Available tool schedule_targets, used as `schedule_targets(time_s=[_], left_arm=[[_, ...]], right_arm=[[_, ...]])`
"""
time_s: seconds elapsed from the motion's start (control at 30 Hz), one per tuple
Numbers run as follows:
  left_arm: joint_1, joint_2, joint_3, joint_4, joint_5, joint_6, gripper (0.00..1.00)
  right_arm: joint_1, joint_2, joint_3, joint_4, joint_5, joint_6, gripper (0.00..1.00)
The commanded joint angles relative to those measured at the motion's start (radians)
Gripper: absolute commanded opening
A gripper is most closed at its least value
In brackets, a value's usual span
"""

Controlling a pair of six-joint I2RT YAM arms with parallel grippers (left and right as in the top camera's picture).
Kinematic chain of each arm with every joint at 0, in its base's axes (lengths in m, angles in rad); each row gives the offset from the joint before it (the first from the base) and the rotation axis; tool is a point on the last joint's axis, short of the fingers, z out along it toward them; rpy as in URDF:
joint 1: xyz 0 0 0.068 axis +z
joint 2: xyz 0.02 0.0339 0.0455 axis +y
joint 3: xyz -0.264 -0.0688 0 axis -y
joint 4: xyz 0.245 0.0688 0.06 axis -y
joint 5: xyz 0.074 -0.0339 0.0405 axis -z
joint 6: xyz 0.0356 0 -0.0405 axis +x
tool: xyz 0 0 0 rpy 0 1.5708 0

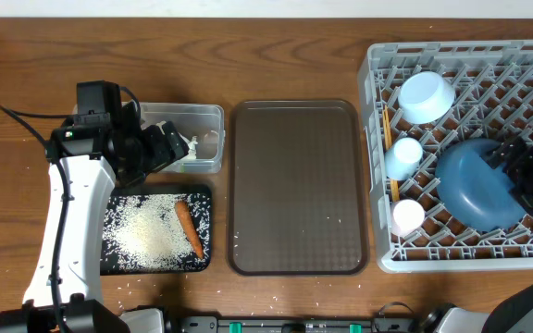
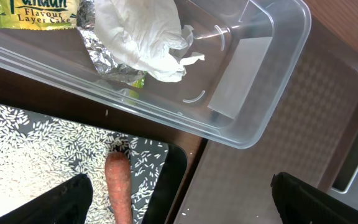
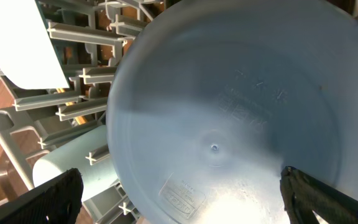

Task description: Sort waste into correct bins and load items into the dishwasher rack

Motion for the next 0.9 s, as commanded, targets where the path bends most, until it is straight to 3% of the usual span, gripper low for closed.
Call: schedule_targets(time_s=[0.0,0.57,0.87], left_arm=[[0.004,0.0,0.005,-0.003,-0.01,0.01,0.94],[0.004,0.0,0.005,-0.003,-0.01,0.01,0.96],[0.004,0.0,0.005,-0.003,-0.01,0.01,0.94]], right_arm=[[0.01,-0.008,0.01,-0.001,-0.011,-0.003,0.99],[0.01,0.005,0.009,-0.001,-0.007,-0.003,0.99],[0.011,-0.151,0.009,-0.001,-0.007,-0.003,0.99]])
